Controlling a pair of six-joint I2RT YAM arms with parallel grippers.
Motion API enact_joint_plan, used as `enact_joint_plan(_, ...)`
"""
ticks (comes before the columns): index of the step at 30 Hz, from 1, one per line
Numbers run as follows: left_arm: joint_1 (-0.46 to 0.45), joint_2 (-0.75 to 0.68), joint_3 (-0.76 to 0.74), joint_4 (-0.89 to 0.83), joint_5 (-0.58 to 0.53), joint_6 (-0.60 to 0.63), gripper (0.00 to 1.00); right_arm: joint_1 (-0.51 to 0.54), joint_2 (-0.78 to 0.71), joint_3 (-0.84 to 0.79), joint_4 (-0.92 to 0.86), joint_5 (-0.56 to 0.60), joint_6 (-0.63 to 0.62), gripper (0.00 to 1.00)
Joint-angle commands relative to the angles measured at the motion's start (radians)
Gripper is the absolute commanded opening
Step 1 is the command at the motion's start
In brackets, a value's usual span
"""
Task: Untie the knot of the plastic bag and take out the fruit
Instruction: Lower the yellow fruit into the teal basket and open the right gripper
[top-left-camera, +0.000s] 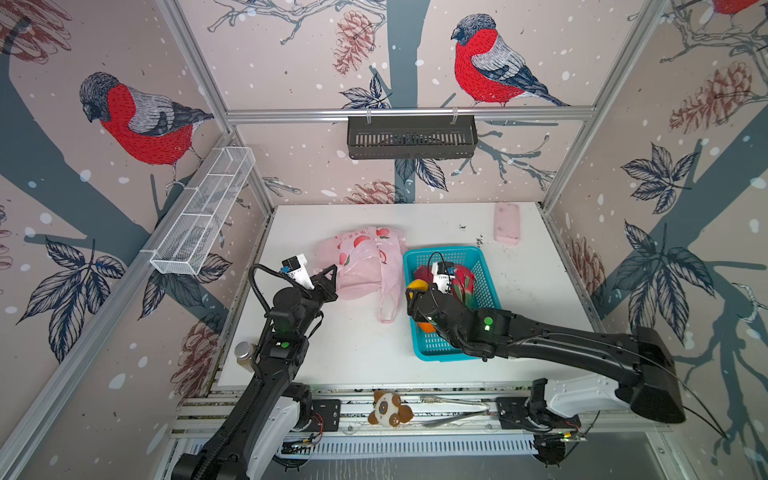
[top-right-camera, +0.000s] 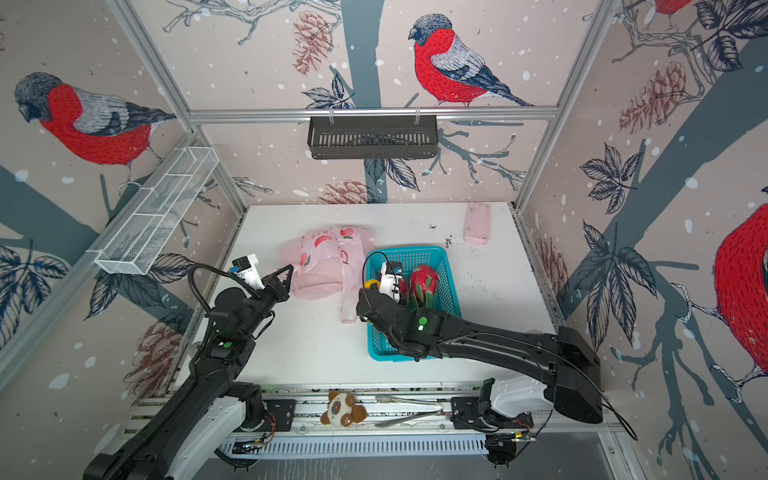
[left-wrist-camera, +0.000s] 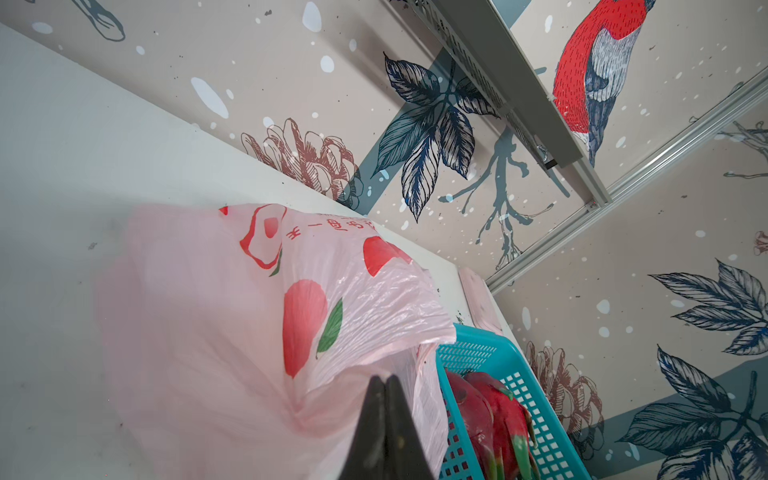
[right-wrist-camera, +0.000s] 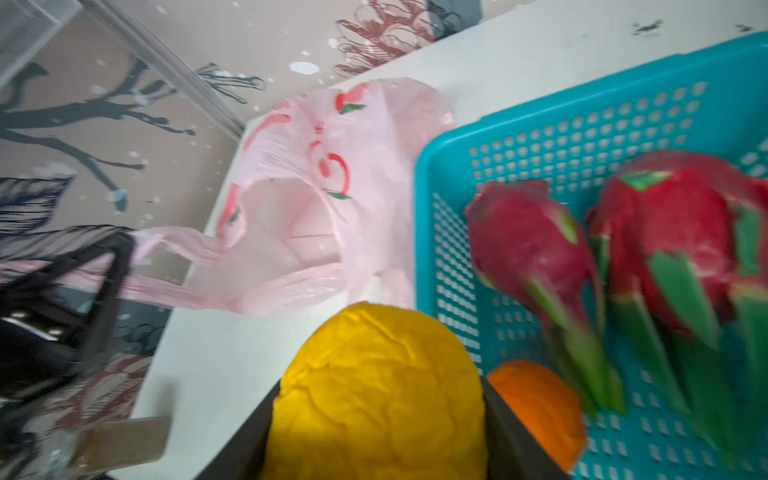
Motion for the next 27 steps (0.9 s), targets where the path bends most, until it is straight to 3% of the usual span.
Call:
enact_joint_plan(1,0.001,0.039,0.038,0.022,-0.016,0.042,0.13,-0.03,-0.036,-0.073,-0.079,0.049,0.0,0.52)
enact_joint_plan(4,0.001,0.084,0.075,-0.03,-0.033,0.064,0.29,-0.061,-0.091,-0.157,-0.077,0.047,0.015,0.53)
enact_joint_plan(9,0.001,0.133,0.084,-0.038,-0.054,0.064,0.44,-0.097,-0.101,-0.257,-0.059,0.017,0.043,0.56)
enact_joint_plan(10,0.001,0.136,0.079,-0.034,-0.056,0.059,0.67,-0.102,-0.1,-0.271,-0.054,0.011,0.051,0.57)
enact_joint_plan(12,0.001,0.138,0.075,-0.034,-0.058,0.055,0.77,-0.115,-0.092,-0.292,-0.046,-0.005,0.062,0.59)
enact_joint_plan(16,0.001,0.123,0.078,-0.07,-0.075,0.058,0.84,-0.134,-0.079,-0.337,-0.008,-0.044,0.067,0.64)
enact_joint_plan(18,0.001,0.103,0.083,-0.106,-0.094,0.065,0.92,-0.142,-0.075,-0.353,0.002,-0.061,0.073,0.72)
enact_joint_plan(21,0.001,0.061,0.092,-0.17,-0.135,0.08,0.97,-0.145,-0.08,-0.36,-0.001,-0.062,0.078,0.84)
enact_joint_plan(24,0.001,0.016,0.117,-0.24,-0.194,0.109,0.98,-0.148,-0.104,-0.355,-0.02,-0.045,0.076,0.95)
enact_joint_plan(27,0.007,-0.01,0.167,-0.314,-0.268,0.151,0.98,-0.165,-0.161,-0.343,-0.057,-0.023,0.062,0.98)
